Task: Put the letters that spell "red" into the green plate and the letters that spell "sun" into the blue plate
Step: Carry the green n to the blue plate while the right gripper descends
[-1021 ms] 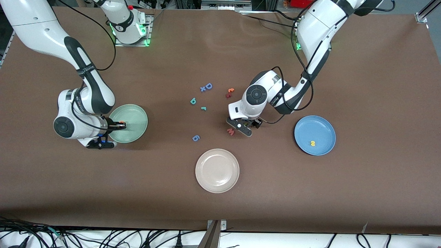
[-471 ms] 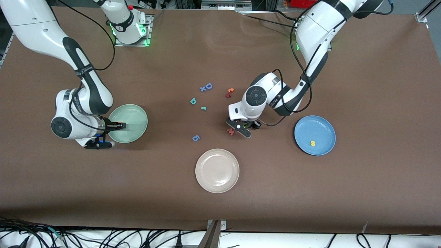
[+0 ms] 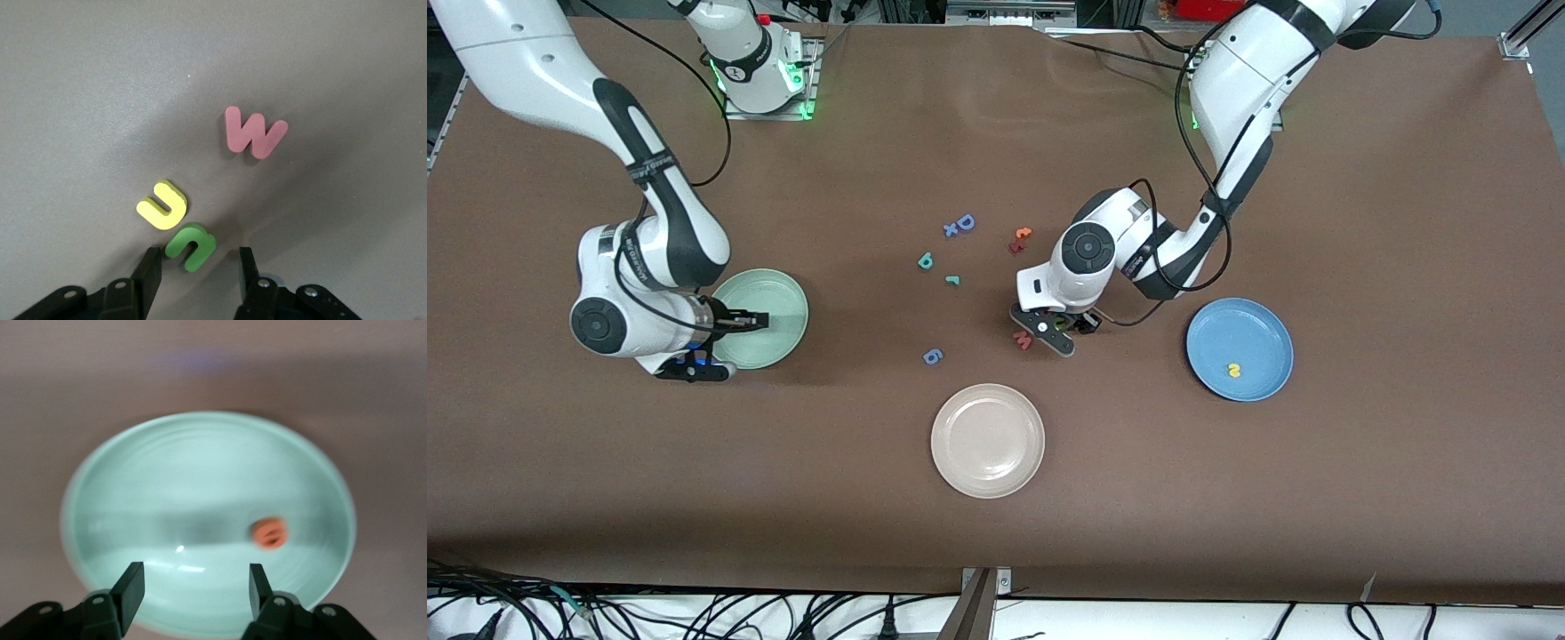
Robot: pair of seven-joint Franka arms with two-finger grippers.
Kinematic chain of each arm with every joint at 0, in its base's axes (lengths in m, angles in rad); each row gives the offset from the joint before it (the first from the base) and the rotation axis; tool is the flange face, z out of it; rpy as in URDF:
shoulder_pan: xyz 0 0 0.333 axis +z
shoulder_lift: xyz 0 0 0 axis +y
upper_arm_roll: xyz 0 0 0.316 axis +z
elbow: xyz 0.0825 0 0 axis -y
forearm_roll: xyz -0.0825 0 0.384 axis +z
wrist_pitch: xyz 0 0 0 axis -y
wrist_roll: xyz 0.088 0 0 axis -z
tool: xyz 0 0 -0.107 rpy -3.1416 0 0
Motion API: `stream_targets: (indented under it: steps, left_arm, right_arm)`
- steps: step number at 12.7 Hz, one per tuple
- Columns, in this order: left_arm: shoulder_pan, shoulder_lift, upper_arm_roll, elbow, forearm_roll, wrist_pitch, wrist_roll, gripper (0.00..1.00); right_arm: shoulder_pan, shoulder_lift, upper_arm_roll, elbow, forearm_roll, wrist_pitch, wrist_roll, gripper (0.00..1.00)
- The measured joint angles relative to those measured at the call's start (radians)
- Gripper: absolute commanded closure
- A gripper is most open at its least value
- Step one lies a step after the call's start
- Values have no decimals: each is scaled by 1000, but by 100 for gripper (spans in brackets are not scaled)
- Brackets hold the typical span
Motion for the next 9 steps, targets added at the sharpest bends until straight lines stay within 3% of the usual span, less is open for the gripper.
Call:
stream_targets:
  steps: [1,3,5,8,9]
  left_arm:
    - [0,0,1,0,0,0,0,45]
    - [0,1,3,2,0,1,0,46]
    - [0,6,3,6,0,1,0,53]
    - [0,14,3,23,0,2,1,81]
    - [0,16,3,27,0,2,1,85]
  right_arm:
    - [1,-21,35,0,1,-25,59,11]
    - [3,-51,107,-1,1,-51,182,9]
    - [5,-58,176,-4,2,-57,309,1]
    - [9,-58,279,-17,2,-53,509,1]
    - [11,-57,306,-23,2,-43,565,1]
